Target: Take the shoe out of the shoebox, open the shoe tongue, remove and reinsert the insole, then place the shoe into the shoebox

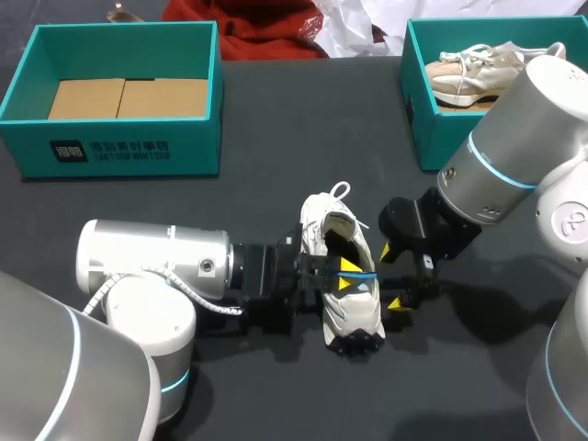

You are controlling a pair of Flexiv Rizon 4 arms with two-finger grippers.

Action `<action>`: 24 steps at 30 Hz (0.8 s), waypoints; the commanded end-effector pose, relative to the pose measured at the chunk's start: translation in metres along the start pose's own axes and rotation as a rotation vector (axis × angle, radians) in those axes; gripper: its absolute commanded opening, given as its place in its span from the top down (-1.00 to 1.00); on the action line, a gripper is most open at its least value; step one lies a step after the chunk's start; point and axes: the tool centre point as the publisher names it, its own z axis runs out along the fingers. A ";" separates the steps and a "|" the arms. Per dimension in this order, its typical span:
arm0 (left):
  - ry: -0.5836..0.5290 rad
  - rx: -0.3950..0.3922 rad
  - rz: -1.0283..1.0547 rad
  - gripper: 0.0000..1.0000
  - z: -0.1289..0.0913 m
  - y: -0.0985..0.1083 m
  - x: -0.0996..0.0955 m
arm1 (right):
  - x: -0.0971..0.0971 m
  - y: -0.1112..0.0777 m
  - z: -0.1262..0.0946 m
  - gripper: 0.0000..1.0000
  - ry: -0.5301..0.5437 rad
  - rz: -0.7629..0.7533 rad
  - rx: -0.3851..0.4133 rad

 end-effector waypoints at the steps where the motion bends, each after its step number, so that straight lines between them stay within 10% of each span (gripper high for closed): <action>1: -0.003 0.008 -0.010 1.00 -0.002 0.000 0.000 | 0.001 0.000 0.001 -1.00 -0.003 0.000 0.001; 8: -0.009 0.030 -0.031 0.51 -0.004 -0.013 -0.004 | 0.001 0.000 0.001 -1.00 -0.003 0.000 0.001; 24: 0.023 0.034 -0.037 0.33 -0.009 -0.029 -0.004 | 0.001 0.000 0.001 -1.00 -0.003 0.000 0.001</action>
